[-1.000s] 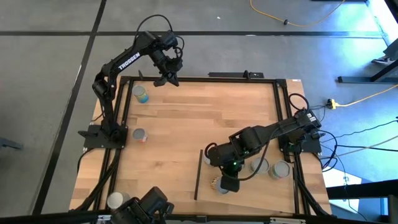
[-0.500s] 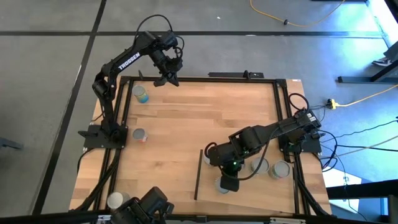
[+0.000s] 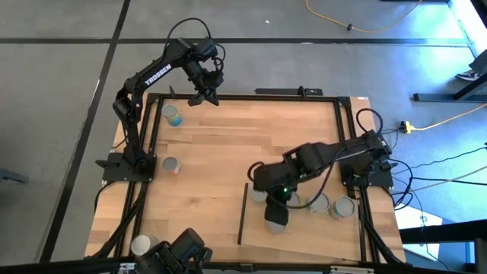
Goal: Pick and place cans onto a shelf
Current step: Put the yellow canned black beans on the shelf aligned with the other pink canned chicken soup
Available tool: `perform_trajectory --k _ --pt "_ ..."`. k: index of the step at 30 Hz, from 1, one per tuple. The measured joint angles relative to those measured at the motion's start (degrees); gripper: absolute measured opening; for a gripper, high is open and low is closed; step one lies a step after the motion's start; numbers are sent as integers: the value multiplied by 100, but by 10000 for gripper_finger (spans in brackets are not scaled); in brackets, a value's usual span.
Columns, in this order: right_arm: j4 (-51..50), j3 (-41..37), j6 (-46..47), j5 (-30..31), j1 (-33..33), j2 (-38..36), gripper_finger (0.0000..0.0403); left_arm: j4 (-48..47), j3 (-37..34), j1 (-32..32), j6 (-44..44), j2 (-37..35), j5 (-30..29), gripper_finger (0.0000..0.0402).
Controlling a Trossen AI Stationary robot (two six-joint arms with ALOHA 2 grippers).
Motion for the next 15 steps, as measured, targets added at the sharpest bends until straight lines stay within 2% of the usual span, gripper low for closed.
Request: perform_trajectory --k 6,10,15 --pt "-262 970 -470 807 -201 0 6 -2 0 -2 4 0 10 0" --pt "-723 1792 -776 1830 -288 0 9 -4 0 -41 -2 0 196 0" --pt "-802 1630 -1098 3197 -323 -493 9 -28 3 -201 148 -67 500 0"
